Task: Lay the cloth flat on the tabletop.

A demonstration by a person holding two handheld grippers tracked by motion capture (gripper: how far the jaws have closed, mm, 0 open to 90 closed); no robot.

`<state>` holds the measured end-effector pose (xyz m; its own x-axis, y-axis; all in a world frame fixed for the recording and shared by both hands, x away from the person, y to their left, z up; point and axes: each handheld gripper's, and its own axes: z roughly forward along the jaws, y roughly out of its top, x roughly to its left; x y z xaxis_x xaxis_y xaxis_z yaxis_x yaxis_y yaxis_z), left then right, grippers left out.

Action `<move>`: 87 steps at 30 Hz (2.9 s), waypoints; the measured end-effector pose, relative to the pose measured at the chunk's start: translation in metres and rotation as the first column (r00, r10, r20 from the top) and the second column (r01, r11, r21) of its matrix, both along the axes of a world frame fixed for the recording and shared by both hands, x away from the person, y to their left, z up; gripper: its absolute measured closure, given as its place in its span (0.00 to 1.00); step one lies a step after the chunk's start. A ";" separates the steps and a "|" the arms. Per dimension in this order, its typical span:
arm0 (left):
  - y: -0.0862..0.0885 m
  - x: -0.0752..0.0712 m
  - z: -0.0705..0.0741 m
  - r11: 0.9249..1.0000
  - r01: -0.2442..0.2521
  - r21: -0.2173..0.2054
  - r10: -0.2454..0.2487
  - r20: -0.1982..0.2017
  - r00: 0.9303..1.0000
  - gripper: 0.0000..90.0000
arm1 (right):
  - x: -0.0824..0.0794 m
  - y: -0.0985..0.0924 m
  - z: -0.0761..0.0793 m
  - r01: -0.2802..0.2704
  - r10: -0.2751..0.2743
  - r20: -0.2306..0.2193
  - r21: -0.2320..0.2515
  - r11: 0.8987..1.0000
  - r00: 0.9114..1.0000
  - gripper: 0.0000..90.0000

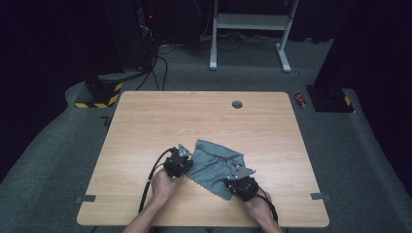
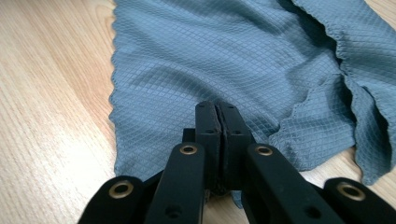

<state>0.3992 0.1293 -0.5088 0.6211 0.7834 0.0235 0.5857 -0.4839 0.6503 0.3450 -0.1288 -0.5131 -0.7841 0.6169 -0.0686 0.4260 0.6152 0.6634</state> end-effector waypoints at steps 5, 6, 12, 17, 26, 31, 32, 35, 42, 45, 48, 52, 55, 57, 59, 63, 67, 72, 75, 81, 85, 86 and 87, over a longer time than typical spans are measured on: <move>0.016 -0.006 0.006 0.999 -0.031 -0.043 0.031 0.006 0.999 1.00 | 0.000 -0.007 0.000 0.021 -0.021 0.007 -0.002 1.000 1.000 0.98; 0.019 -0.008 0.007 0.999 -0.033 -0.043 0.033 0.010 0.999 1.00 | 0.000 -0.009 0.000 0.022 -0.022 0.008 -0.001 1.000 1.000 0.98; 0.031 -0.026 0.007 0.999 -0.028 -0.031 0.028 0.012 1.000 1.00 | 0.001 -0.020 0.003 0.035 -0.035 0.013 0.011 0.999 0.999 0.98; 0.033 -0.041 0.003 0.998 -0.031 -0.050 0.031 0.000 1.000 1.00 | 0.001 -0.021 0.001 0.032 -0.032 0.009 0.007 0.999 0.999 0.97; 0.028 -0.035 0.001 0.989 -0.063 -0.131 0.071 0.052 0.996 0.67 | 0.017 -0.025 0.012 0.112 -0.114 0.042 0.051 0.992 0.993 0.85; 0.024 -0.028 -0.006 0.988 -0.087 -0.128 0.094 0.045 0.995 0.60 | 0.028 -0.021 0.018 0.142 -0.145 0.039 0.080 0.987 0.989 0.83; 0.024 -0.028 -0.009 0.987 -0.100 -0.122 0.108 0.053 0.993 0.59 | 0.029 -0.021 0.022 0.137 -0.141 0.033 0.108 0.985 0.989 0.82; 0.024 -0.027 -0.012 0.990 -0.103 -0.097 0.109 0.058 0.992 0.56 | 0.029 -0.023 0.027 0.144 -0.149 0.034 0.127 0.981 0.988 0.80; 0.024 -0.030 -0.018 0.987 -0.112 -0.118 0.125 0.107 0.986 0.50 | 0.048 -0.030 0.020 0.241 -0.244 0.026 0.084 0.967 0.969 0.75; 0.024 -0.030 -0.018 0.986 -0.116 -0.118 0.129 0.107 0.986 0.48 | 0.058 -0.031 0.014 0.280 -0.281 0.010 0.067 0.958 0.960 0.73; 0.025 -0.029 -0.018 0.986 -0.122 -0.117 0.134 0.106 0.985 0.46 | 0.067 -0.030 0.010 0.295 -0.295 0.010 0.036 0.955 0.955 0.75; 0.025 -0.029 -0.018 0.985 -0.127 -0.117 0.139 0.103 0.985 0.44 | 0.076 -0.028 0.004 0.289 -0.289 -0.020 0.002 0.957 0.957 0.90; 0.025 -0.029 -0.018 0.985 -0.128 -0.117 0.140 0.103 0.985 0.44 | 0.079 -0.029 0.005 0.277 -0.277 0.006 -0.001 0.961 0.961 0.99; 0.025 -0.029 -0.018 0.985 -0.128 -0.117 0.140 0.103 0.985 0.44 | 0.081 -0.030 0.012 0.283 -0.283 0.033 0.004 0.959 0.958 0.99; 0.025 -0.029 -0.018 0.985 -0.128 -0.117 0.141 0.103 0.985 0.44 | 0.085 -0.033 0.019 0.296 -0.296 0.046 0.008 0.955 0.954 0.99; 0.025 -0.029 -0.018 0.985 -0.129 -0.117 0.141 0.103 0.985 0.44 | 0.097 -0.037 0.026 0.325 -0.324 0.053 0.004 0.946 0.944 0.99; 0.025 -0.029 -0.018 0.985 -0.129 -0.116 0.141 0.103 0.985 0.43 | 0.115 -0.038 0.019 0.373 -0.373 0.021 -0.025 0.927 0.928 0.99; 0.025 -0.029 -0.018 0.985 -0.129 -0.116 0.141 0.103 0.985 0.43 | 0.120 -0.037 0.013 0.393 -0.393 0.009 -0.034 0.919 0.920 0.90; 0.024 -0.029 -0.018 0.985 -0.129 -0.117 0.141 0.103 0.985 0.43 | 0.108 -0.039 0.023 0.380 -0.381 0.018 0.029 0.924 0.924 0.86; 0.025 -0.029 -0.018 0.985 -0.129 -0.116 0.141 0.103 0.985 0.43 | 0.072 -0.025 0.035 0.247 -0.250 0.033 0.086 0.965 0.968 0.84; 0.024 -0.029 -0.018 0.985 -0.129 -0.117 0.141 0.103 0.985 0.43 | 0.065 -0.019 0.017 0.215 -0.215 -0.001 0.023 0.976 0.977 0.85; 0.024 -0.029 -0.018 0.985 -0.129 -0.117 0.141 0.103 0.985 0.43 | 0.068 -0.024 0.010 0.241 -0.241 -0.025 0.015 0.970 0.970 0.85; 0.025 -0.029 -0.018 0.985 -0.129 -0.117 0.141 0.103 0.985 0.43 | 0.070 -0.028 0.007 0.257 -0.257 -0.034 0.011 0.966 0.966 0.85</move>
<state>0.3698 0.1538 -0.5267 0.5077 0.8615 -0.0047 0.5628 -0.3275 0.7590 0.4151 -0.1566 -0.5060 -0.6006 0.7988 -0.0349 0.5899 0.4722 0.6551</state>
